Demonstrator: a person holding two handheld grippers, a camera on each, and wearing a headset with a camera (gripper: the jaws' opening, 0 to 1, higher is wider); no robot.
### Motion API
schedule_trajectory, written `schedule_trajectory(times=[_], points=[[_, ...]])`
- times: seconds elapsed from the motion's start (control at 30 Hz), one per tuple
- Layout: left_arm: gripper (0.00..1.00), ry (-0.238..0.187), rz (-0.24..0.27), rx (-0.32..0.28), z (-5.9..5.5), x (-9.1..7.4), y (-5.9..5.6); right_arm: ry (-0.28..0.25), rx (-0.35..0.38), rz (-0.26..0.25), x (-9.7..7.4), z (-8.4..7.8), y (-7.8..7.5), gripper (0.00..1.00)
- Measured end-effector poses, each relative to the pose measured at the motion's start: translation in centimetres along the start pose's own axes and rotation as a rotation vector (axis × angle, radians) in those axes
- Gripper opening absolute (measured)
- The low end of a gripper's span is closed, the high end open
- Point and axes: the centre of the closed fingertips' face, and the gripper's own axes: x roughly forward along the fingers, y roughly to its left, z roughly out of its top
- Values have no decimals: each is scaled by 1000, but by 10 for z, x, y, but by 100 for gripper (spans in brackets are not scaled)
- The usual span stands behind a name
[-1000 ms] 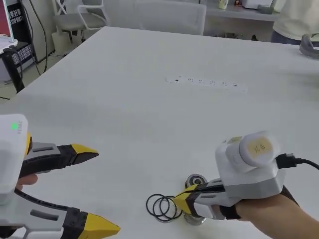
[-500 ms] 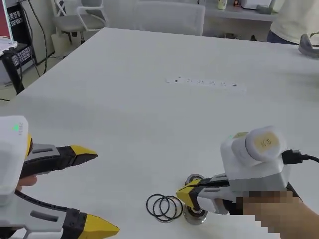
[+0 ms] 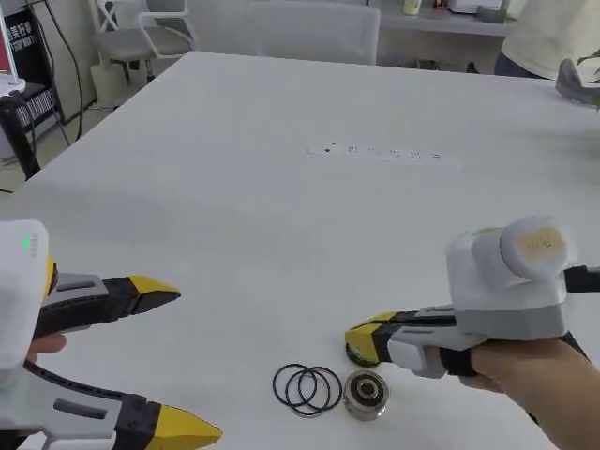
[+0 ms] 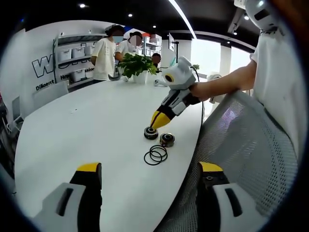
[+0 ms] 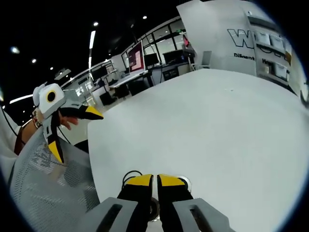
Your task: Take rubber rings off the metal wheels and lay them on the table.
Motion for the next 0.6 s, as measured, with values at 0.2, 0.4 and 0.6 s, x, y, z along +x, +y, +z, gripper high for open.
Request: schedule_trajectory(times=[0.2, 0.4, 0.6], points=[[78, 0, 0, -2, 0, 0, 0, -58, 65, -21, -10, 8, -13, 2], [79, 2, -4, 0, 0, 1, 0, -89, 103, -42, -18, 10, -24, 2], [79, 1, -6, 2, 1, 1, 0, -99, 128, -59, -22, 6, -34, 4]])
